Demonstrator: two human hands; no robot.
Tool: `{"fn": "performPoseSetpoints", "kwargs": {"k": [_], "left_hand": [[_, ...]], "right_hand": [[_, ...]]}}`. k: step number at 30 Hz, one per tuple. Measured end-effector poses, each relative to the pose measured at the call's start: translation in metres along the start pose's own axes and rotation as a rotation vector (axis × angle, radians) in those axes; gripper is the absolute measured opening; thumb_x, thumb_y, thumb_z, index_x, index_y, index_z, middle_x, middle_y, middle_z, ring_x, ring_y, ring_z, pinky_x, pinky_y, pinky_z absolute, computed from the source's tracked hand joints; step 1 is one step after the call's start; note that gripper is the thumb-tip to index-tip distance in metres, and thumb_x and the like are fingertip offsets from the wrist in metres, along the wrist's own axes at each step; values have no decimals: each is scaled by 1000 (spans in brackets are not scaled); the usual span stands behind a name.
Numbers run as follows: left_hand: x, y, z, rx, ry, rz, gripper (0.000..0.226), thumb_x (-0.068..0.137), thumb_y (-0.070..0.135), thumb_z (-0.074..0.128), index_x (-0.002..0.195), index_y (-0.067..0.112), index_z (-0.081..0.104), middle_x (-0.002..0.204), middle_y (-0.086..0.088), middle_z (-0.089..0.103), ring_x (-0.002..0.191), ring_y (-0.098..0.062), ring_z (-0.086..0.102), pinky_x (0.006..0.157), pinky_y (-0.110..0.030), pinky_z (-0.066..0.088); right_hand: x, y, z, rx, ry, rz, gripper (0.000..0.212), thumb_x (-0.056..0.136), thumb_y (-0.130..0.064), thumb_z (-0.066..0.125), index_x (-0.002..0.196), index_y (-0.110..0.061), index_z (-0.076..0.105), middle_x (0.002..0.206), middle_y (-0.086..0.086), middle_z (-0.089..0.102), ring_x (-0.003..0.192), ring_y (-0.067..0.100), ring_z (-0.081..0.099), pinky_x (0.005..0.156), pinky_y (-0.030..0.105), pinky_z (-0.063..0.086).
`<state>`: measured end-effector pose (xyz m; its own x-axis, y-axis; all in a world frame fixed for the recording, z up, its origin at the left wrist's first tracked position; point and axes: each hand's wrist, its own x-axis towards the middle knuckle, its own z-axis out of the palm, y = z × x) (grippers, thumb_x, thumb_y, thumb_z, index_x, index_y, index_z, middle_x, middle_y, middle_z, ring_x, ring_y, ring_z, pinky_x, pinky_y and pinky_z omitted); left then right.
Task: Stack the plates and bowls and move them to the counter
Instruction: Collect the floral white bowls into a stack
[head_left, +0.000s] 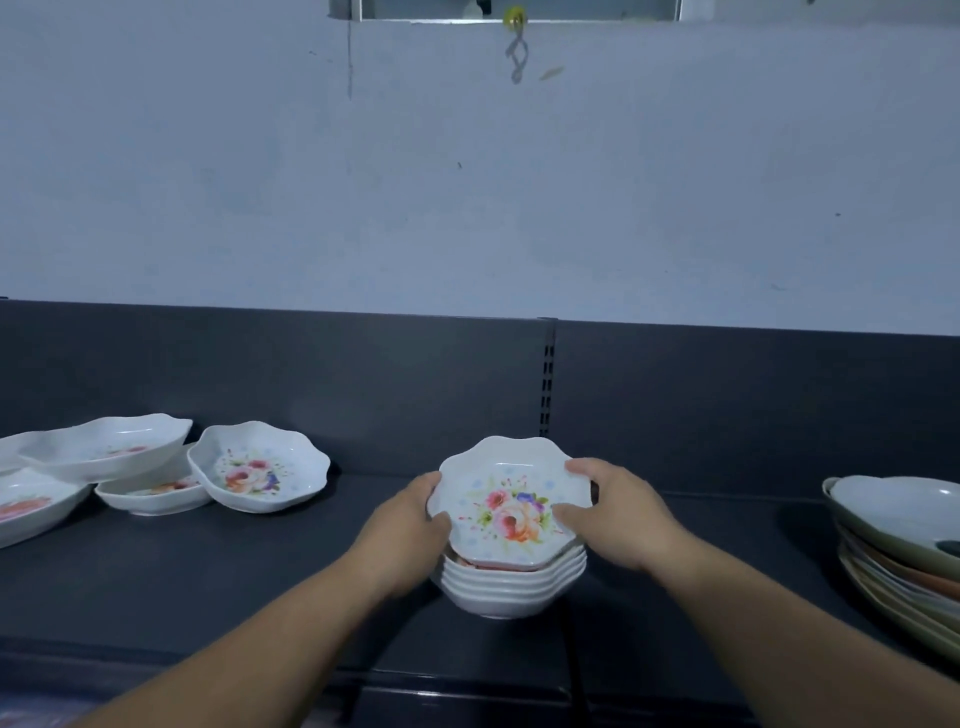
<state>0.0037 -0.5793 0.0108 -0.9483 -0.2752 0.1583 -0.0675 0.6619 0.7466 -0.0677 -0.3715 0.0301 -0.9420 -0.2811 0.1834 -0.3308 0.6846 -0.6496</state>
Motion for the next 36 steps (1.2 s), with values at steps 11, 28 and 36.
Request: {"fn": "performPoseSetpoints", "kwargs": {"k": [11,28,36], "left_hand": [[16,-7,3,-27,-22,-50,47,97,23,39,143,30,38,141,6,48,123,-17,50,106,-31,38],[5,-13,-15,-58,129,12,46,100,37,38,144,23,38,148,5,41,136,-12,38,107,-23,26],[-2,-57,-77,-45,203,-3,45,97,39,44,140,28,43,140,3,51,125,-18,50,99,-27,38]], "right_hand": [[-7,-2,12,126,-22,-21,71,85,-56,63,146,-34,34,151,-10,36,138,16,35,108,30,32],[-8,-33,4,58,92,-76,64,88,-53,60,144,-29,39,151,-6,37,135,17,39,101,28,34],[0,-103,43,48,74,-180,56,87,-51,62,138,-32,46,146,-9,42,129,15,46,102,31,41]]}}
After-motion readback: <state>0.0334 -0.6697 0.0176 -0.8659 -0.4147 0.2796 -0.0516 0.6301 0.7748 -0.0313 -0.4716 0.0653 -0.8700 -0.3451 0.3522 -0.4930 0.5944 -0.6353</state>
